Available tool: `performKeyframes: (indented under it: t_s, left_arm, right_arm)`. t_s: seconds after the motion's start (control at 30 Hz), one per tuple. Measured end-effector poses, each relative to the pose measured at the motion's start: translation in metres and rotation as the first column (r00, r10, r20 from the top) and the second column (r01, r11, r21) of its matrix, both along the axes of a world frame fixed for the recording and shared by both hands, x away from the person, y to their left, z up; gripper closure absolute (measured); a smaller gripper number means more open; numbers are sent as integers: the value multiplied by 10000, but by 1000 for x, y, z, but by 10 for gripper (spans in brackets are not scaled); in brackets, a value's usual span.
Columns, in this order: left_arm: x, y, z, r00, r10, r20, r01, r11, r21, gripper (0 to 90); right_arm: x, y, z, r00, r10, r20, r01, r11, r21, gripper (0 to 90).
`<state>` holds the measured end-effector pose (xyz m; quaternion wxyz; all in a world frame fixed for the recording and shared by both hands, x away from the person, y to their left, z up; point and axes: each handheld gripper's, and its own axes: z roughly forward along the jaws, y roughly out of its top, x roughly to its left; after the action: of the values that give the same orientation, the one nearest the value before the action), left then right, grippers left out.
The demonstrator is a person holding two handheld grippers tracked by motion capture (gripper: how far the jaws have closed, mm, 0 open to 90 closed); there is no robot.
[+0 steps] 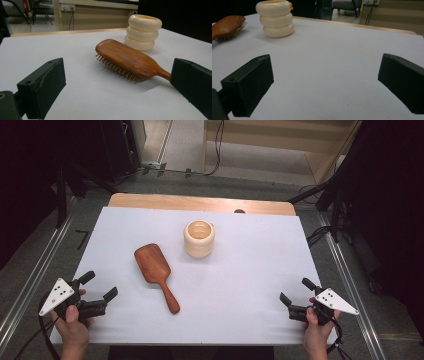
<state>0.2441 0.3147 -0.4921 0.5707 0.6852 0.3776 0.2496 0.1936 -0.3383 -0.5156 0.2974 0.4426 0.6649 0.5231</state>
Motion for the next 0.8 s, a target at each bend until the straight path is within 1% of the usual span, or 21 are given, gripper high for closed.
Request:
performKeyframes:
  t_s: [0.03, 0.07, 0.13, 0.17, 0.27, 0.3, 0.37, 0.47, 0.57, 0.6, 0.7, 0.73, 0.8]
  left_arm:
    - [0, 0, 0, 10000, 7, -10, -7, 10000, 1, 2]
    - [0, -1, 0, 10000, 11, -16, -11, 10000, -2, 2]
    - [0, -1, 0, 10000, 6, -11, -6, 10000, 19, 2]
    - [0, -1, 0, 10000, 14, 9, -14, 10000, 9, 2]
    - [-1, 0, 0, 10000, 20, 30, -20, 10000, -19, 2]
    - [-1, 0, 0, 10000, 18, 30, -18, 10000, -17, 2]
    - [-1, 0, 0, 10000, 1, 48, -1, 10000, -76, 2]
    - [-1, 0, 0, 10000, -18, 37, 18, 10000, -87, 2]
    - [-1, 0, 0, 10000, -6, 42, 6, 10000, -96, 2]
    - [-1, 0, 0, 10000, 0, 47, 0, 10000, -88, 2]
    - [-1, 0, 0, 10000, -25, 52, 25, 10000, -9, 3]
    - [-1, 0, 0, 10000, -25, 52, 25, 10000, -9, 2]
    - [-1, -1, 0, 10000, -57, 62, 57, 10000, 59, 3]
  right_arm:
    - [0, 0, 0, 10000, 0, 0, 0, 10000, 0, 0]
    - [0, 1, 1, 9998, -123, -151, 121, 9998, -151, 0]
    - [-1, 1, 2, 9998, -119, -176, 115, 9997, -225, 0]
    - [0, 3, 3, 9999, -18, -157, 14, 9997, -252, 0]
    - [0, 9, 8, 9998, 32, -182, -42, 9986, -534, 0]
    - [0, 14, 12, 9999, 67, -153, -78, 9975, -707, 0]
    - [0, 16, 15, 9999, 67, -147, -78, 9970, -767, 0]
    - [-1, 24, 24, 9998, 191, -57, -195, 9967, -793, 0]
    - [0, 30, 32, 9994, 336, -102, -342, 9971, -687, 0]
    - [1, 34, 38, 9988, 442, -192, -454, 9969, -647, 0]
    - [3, 42, 46, 9981, 518, -328, -542, 9956, -765, 0]
    - [3, 42, 46, 9981, 518, -328, -542, 9956, -765, 0]
    - [6, 50, 54, 9961, 830, -285, -850, 9933, -787, 0]
